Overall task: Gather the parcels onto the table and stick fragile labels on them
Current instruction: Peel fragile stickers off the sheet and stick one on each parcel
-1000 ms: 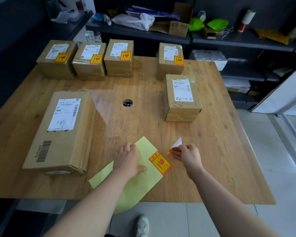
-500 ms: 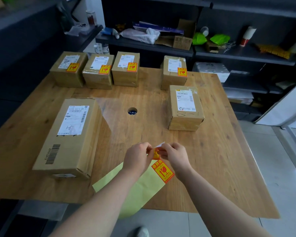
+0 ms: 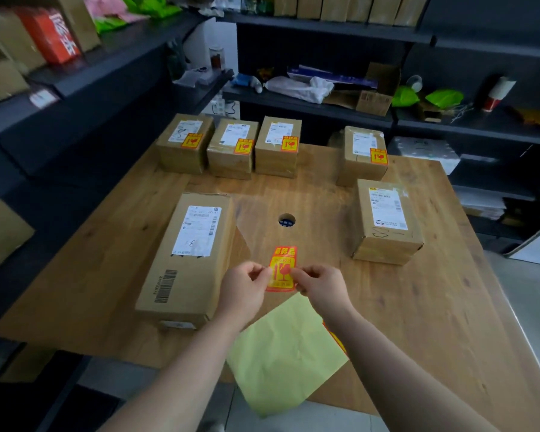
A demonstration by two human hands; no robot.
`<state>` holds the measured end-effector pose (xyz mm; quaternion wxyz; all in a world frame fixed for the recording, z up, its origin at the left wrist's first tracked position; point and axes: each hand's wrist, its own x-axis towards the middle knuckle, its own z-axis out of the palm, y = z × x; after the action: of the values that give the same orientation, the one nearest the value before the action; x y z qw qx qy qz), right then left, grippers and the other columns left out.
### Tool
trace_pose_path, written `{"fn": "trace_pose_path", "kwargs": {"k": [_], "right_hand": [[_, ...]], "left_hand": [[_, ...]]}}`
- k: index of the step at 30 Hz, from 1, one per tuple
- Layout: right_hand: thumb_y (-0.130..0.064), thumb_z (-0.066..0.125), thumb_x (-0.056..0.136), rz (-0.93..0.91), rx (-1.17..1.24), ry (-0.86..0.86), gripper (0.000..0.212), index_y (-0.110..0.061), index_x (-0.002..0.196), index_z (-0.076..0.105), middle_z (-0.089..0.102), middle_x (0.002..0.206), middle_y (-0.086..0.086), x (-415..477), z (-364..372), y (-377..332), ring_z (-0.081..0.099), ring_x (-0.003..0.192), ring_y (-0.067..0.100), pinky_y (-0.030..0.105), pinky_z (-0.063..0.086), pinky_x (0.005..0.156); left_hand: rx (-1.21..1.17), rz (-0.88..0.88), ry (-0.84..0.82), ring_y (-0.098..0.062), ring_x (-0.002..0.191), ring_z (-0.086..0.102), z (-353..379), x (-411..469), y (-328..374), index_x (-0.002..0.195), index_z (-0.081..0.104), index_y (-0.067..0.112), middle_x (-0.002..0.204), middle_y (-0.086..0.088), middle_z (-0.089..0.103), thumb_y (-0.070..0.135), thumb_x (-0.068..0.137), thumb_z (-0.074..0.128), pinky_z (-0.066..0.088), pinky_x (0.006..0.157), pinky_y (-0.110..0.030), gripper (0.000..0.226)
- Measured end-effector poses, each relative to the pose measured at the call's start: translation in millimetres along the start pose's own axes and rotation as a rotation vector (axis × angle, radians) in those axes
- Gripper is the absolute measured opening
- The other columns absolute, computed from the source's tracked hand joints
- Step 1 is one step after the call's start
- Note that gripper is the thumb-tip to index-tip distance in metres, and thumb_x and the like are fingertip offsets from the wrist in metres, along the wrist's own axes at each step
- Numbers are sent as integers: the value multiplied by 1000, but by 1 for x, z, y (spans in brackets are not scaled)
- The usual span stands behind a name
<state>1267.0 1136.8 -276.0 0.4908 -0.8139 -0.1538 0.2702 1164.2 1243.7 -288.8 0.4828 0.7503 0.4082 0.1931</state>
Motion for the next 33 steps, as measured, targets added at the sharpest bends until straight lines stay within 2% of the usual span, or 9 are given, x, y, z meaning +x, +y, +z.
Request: {"fn": "trace_pose_path", "kwargs": {"k": [4, 9, 13, 15, 17, 20, 25, 29, 33], "right_hand": [[-23, 66, 87, -33, 46, -31, 14, -20, 75, 72, 67, 66, 0, -5, 35, -26, 54, 58, 7, 31, 49, 64], [-24, 67, 87, -17, 18, -19, 15, -14, 79, 73, 64, 60, -3, -4, 82, -48, 52, 52, 7, 24, 44, 54], [-25, 67, 85, 16, -72, 2, 25, -10, 66, 72, 65, 57, 5, 0, 112, -57, 51, 49, 11, 24, 43, 51], [-27, 68, 84, 37, -117, 10, 30, -10, 60, 70, 68, 63, 12, 3, 124, -59, 52, 51, 14, 29, 45, 52], [-28, 67, 84, 60, -152, 23, 30, -11, 59, 69, 68, 64, 11, 6, 133, -62, 53, 51, 15, 28, 45, 52], [-27, 65, 85, 55, -227, 43, 31, -4, 66, 69, 64, 62, 9, 10, 141, -66, 53, 51, 16, 26, 43, 49], [-31, 65, 86, 83, -267, 72, 29, -9, 67, 68, 67, 65, 6, 15, 152, -67, 64, 62, 22, 33, 53, 56], [-30, 63, 89, 104, -262, 87, 32, -12, 63, 63, 60, 60, 2, 15, 156, -67, 55, 53, 13, 23, 40, 45], [-28, 62, 90, 123, -256, 99, 30, -12, 64, 64, 62, 62, 3, 16, 157, -68, 57, 54, 12, 21, 40, 44]], "left_hand": [[20, -4, 30, -9, 76, 60, -44, 7, -4, 83, 65, 18, 79, 8, 65, 28, 90, 62, 41, 58, -18, 12], [135, 9, 76, -10, 69, 59, -89, 26, -18, 81, 67, 16, 74, 8, 65, 29, 90, 62, 36, 53, -19, 17], [354, 47, 70, -15, 65, 56, -111, 44, -35, 76, 63, 18, 76, 5, 65, 33, 90, 58, 35, 50, -25, 22], [466, 58, 40, -14, 64, 53, -118, 51, -39, 76, 59, 19, 76, 6, 63, 35, 92, 56, 30, 46, -24, 23], [557, 72, 4, -14, 66, 53, -122, 57, -42, 77, 57, 21, 79, 6, 62, 38, 93, 53, 28, 46, -25, 24], [645, 91, -43, -17, 70, 55, -126, 66, -45, 80, 56, 21, 83, 4, 62, 39, 95, 48, 32, 50, -26, 25], [745, 124, -96, -14, 72, 52, -130, 76, -45, 92, 56, 21, 90, 4, 61, 40, 97, 42, 31, 49, -26, 24], [773, 137, -116, -15, 74, 52, -132, 80, -44, 95, 57, 20, 93, 3, 62, 42, 97, 42, 34, 53, -26, 27], [775, 139, -140, -14, 74, 52, -133, 83, -45, 96, 58, 20, 94, 4, 63, 42, 96, 43, 34, 54, -26, 27]]}}
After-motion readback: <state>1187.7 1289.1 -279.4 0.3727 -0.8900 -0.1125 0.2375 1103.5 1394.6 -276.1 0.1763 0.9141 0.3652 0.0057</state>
